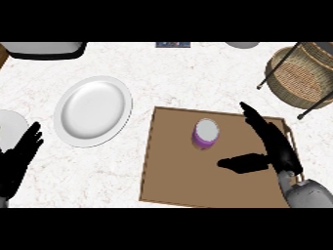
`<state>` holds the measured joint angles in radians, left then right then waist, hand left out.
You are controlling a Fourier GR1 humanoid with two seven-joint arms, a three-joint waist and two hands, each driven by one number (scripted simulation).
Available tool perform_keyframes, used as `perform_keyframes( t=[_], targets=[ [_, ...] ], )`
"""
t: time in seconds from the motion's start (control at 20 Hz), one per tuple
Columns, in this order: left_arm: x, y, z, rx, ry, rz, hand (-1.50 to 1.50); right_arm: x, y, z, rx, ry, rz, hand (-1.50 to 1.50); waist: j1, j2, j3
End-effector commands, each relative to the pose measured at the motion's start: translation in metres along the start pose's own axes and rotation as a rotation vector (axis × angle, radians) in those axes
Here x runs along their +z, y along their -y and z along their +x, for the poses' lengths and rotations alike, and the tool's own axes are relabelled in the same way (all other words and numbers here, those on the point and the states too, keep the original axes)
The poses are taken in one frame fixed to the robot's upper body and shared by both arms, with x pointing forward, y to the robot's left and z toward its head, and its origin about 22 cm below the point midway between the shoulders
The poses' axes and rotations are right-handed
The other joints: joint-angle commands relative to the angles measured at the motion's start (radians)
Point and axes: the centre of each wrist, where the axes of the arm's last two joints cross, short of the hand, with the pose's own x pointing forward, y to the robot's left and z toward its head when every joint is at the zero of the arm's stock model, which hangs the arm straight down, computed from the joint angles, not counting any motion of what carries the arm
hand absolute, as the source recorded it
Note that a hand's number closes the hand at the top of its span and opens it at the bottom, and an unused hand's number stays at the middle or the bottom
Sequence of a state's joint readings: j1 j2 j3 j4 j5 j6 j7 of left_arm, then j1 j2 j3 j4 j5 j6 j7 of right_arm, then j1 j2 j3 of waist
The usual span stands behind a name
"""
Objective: Pick the can from the tray and place it in the tiered basket
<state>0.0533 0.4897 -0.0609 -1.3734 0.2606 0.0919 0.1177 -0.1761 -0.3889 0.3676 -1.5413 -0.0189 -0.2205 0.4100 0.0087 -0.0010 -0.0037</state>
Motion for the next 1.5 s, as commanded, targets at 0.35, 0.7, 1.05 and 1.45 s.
perform_keyframes(
  t=[0.35, 0.7, 1.05, 1.45],
  targets=[
    [-0.01, 0.01, -0.016, 0.017, -0.006, -0.013, 0.0, -0.007, -0.004, 0.11, 0.071, -0.158, 0.177, -1.5, -0.006, 0.001, 0.003],
    [-0.003, -0.022, -0.006, 0.006, 0.015, -0.002, 0.0, -0.008, 0.009, 0.09, 0.134, -0.293, 0.206, -1.5, -0.008, 0.0, 0.003],
    [0.011, -0.004, -0.014, 0.012, -0.007, 0.018, 0.0, 0.002, 0.024, 0.079, 0.12, -0.34, 0.178, -1.5, -0.007, 0.0, 0.004],
    [-0.001, -0.005, -0.006, 0.007, -0.004, 0.008, 0.0, -0.007, 0.007, 0.051, 0.08, -0.337, 0.257, -1.5, -0.006, 0.001, 0.004]
  ],
)
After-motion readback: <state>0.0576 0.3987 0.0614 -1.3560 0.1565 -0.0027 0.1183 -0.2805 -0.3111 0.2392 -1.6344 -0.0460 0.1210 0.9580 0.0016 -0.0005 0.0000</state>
